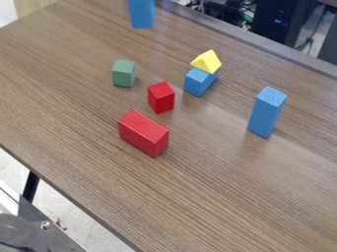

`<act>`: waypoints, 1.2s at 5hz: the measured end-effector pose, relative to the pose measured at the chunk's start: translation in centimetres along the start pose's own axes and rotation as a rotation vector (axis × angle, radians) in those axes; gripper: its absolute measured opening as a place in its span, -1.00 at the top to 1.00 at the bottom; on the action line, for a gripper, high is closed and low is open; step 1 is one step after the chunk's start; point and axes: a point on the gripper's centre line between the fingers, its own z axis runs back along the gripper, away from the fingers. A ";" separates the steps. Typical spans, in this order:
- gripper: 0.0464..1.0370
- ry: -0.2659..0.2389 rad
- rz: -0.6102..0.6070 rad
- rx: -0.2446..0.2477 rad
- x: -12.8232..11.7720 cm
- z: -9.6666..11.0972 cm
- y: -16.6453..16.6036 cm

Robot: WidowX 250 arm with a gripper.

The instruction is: Blue rectangular block placed on the left side of the table

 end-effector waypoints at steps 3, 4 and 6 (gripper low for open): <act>-0.05 0.069 -0.023 0.116 5.0 -6.7 0.0; -0.05 0.101 -0.026 0.128 5.2 -9.3 -0.3; -0.16 0.080 -0.011 0.123 4.7 -12.2 -2.2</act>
